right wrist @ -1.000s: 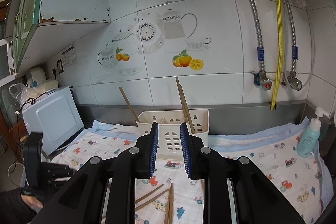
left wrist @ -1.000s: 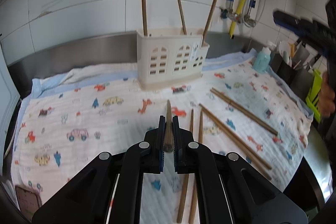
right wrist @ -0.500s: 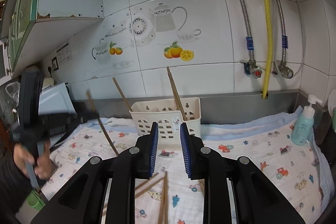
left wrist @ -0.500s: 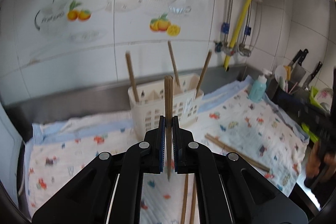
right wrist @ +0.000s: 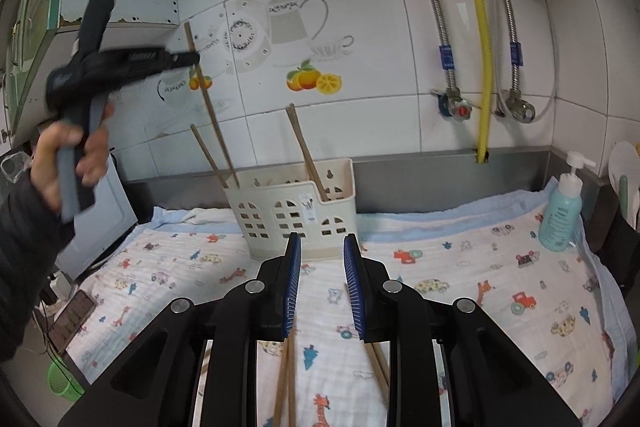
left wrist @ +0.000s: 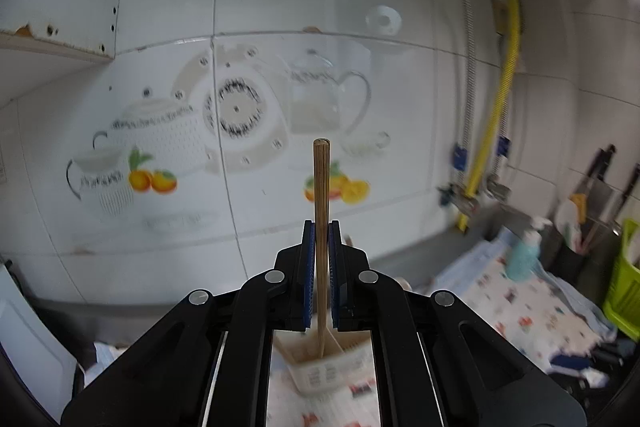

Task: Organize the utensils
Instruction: 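Lower the chopstick into the holder with the left tool and open it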

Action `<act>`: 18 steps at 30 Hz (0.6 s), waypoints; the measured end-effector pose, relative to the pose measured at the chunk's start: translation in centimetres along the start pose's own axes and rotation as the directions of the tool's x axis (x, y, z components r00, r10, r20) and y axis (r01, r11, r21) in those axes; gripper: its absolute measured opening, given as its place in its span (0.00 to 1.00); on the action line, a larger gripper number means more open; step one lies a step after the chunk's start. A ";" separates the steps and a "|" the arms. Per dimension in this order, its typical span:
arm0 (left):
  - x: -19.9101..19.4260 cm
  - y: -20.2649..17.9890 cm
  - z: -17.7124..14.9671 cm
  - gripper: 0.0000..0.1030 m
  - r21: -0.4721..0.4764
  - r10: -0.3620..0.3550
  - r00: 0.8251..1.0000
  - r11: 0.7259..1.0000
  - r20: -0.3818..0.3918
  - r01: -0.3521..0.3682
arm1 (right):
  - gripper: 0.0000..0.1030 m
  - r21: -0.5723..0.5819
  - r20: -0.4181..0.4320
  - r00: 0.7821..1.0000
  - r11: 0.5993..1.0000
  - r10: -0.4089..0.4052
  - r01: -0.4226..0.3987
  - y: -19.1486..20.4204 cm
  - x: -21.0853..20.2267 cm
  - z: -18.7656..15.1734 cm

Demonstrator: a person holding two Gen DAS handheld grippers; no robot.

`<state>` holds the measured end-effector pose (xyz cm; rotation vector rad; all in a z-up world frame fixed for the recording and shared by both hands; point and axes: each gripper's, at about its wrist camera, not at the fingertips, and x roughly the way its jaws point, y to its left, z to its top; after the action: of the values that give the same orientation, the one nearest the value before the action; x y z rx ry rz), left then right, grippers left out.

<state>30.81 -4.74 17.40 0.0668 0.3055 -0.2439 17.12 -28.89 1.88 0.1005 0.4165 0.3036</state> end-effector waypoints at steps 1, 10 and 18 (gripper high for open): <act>0.4 0.1 0.2 0.05 -0.002 0.004 1.000 1.000 0.000 -0.004 | 0.22 -0.002 -0.006 1.000 1.000 -0.003 0.003 -0.1 0.1 -0.2; 5.0 0.6 -2.8 0.06 -0.033 0.019 0.994 0.999 -0.105 -0.023 | 0.22 -0.008 -0.043 0.999 1.000 -0.014 0.013 -0.3 0.3 -2.2; 4.6 0.3 -4.1 0.10 -0.021 0.006 0.991 1.000 -0.136 -0.009 | 0.22 -0.006 -0.120 0.993 1.000 -0.006 0.006 0.6 -0.1 -5.5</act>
<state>33.92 -5.02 12.10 0.0634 0.4430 -0.2291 14.60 -28.11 -3.00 0.0759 0.5356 0.3058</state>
